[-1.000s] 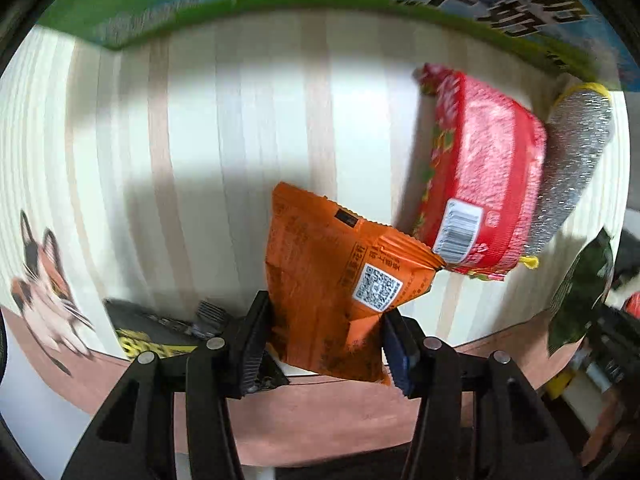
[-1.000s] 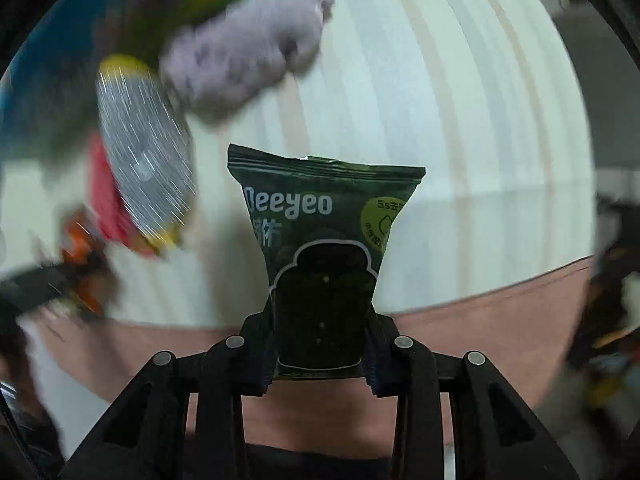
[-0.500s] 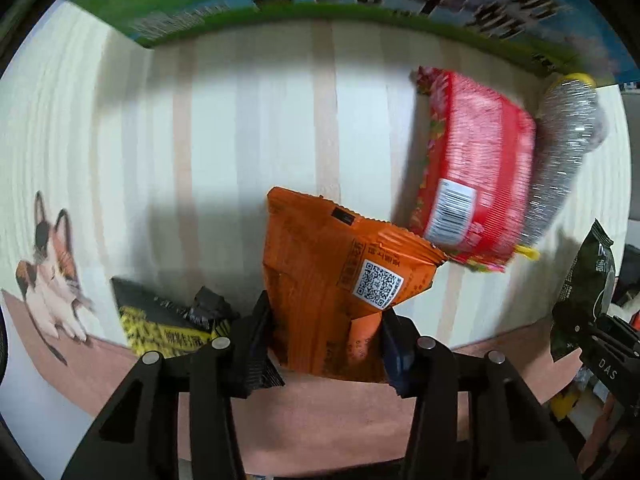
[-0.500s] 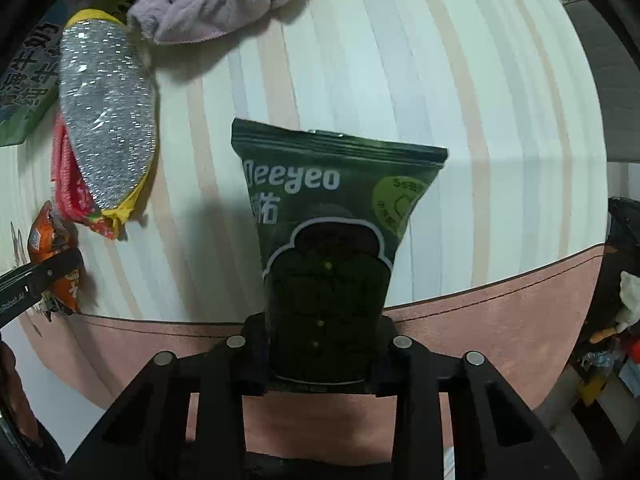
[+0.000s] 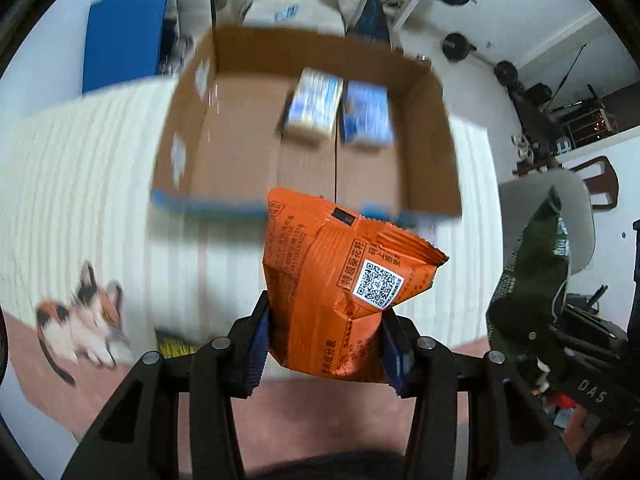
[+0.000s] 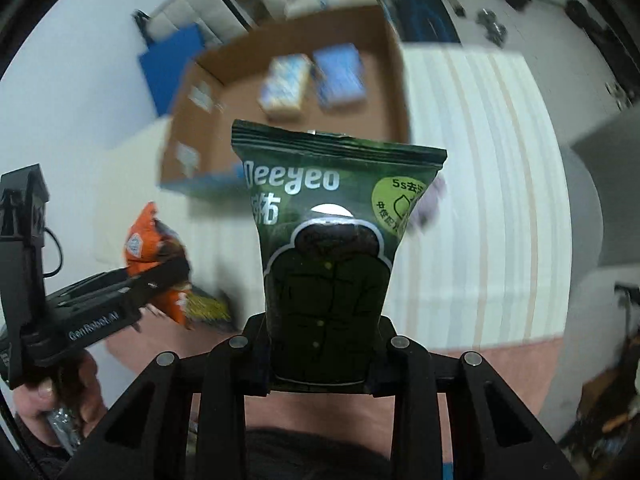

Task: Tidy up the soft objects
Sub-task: 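Lower both bags into the box beside the milk packs and release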

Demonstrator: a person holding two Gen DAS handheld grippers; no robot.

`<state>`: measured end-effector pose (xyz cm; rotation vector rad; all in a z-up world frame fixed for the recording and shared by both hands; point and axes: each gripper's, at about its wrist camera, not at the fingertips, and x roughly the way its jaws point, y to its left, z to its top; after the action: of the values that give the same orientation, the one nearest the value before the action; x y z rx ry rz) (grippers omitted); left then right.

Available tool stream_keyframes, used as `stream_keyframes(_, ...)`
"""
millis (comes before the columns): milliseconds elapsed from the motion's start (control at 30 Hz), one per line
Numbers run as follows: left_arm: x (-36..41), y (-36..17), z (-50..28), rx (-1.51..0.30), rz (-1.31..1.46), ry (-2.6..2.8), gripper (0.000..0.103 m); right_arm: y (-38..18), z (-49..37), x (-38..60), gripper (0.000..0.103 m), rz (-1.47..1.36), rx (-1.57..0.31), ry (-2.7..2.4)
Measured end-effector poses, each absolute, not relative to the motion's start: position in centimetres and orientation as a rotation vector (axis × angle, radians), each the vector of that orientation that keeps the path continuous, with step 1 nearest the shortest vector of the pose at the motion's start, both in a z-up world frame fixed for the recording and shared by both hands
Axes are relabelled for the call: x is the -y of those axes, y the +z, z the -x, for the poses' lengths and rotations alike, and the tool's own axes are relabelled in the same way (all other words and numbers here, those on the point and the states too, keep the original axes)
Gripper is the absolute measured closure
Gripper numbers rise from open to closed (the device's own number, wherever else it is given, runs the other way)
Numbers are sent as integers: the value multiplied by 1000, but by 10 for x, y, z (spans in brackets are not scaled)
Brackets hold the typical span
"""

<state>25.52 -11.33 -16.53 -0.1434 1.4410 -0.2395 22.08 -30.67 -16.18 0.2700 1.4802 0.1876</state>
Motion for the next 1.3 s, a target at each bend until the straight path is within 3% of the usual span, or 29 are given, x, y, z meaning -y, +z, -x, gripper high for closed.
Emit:
stream_keyframes(267, 85, -203, -388, -1460, 95, -128, 58, -184, -330, 290, 69, -190, -1557, 129)
stream_keyframes(533, 89, -282, -471, -1621, -2, -68, 58, -282, -416, 276, 69, -190, -1739, 45)
stream_keyframes(900, 110, -354, -507, -1718, -71, -56, 58, -351, -435, 256, 69, -78, -1849, 3)
stream_keyframes(1233, 112, -359, -505, -1756, -73, -92, 56, -371, -432, 251, 69, -30, -1900, -14)
stream_keyframes(1300, 108, -359, -507, -1772, -55, -98, 56, -374, -431, 250, 63, -33, -1911, -11)
